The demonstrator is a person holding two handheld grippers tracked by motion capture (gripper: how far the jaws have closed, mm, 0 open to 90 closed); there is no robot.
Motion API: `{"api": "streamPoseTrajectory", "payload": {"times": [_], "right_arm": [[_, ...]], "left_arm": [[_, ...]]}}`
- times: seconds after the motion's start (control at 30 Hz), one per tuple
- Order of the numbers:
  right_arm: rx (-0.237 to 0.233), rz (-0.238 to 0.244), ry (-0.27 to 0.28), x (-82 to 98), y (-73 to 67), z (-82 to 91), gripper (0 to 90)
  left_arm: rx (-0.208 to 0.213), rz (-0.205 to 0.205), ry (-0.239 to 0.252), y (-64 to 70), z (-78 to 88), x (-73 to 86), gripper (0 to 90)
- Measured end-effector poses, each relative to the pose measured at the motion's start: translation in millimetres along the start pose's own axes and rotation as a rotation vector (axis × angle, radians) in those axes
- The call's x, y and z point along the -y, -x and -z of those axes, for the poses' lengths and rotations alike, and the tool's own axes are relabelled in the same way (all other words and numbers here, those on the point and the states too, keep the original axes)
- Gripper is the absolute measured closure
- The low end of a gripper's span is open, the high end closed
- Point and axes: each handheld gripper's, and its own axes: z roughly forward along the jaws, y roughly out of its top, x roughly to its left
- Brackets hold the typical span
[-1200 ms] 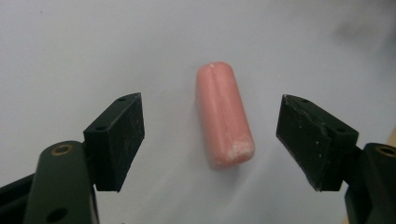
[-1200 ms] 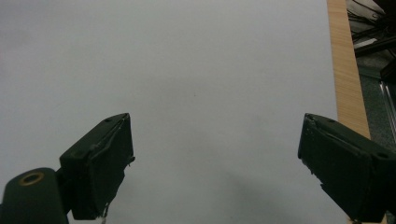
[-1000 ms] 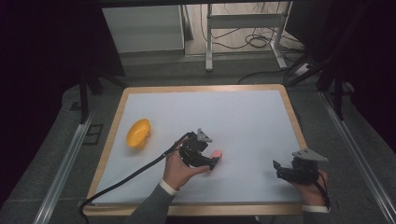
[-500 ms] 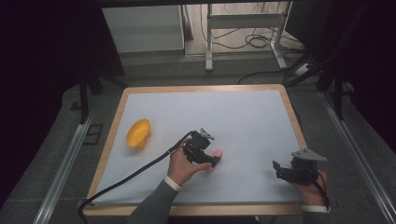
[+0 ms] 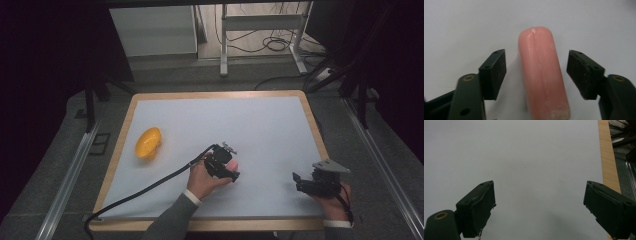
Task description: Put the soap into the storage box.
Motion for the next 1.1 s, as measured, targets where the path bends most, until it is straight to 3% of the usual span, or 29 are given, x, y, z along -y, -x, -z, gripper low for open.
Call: {"api": "streamPoseTrajectory", "payload": {"times": [0.13,0.5,0.63,1.1], "right_arm": [[0.001,-0.002,-0.003,0.1,-0.1,-0.1,10.2],[0.009,0.003,0.001,0.0,0.3,0.4,10.2],[0.005,0.0,0.007,-0.5,0.7,1.1,10.2],[0.011,-0.005,0.012,-0.2,3.5,2.9,10.2]], "left_arm": [[0.022,0.001,-0.013,-0.4,-3.2,0.8,46.6],[0.02,0.008,-0.038,-2.6,-8.8,1.8,51.8],[0.003,0.012,-0.036,-4.0,-6.4,1.6,58.7],[0.0,-0.002,0.008,-5.0,-2.7,3.5,59.9]]}}
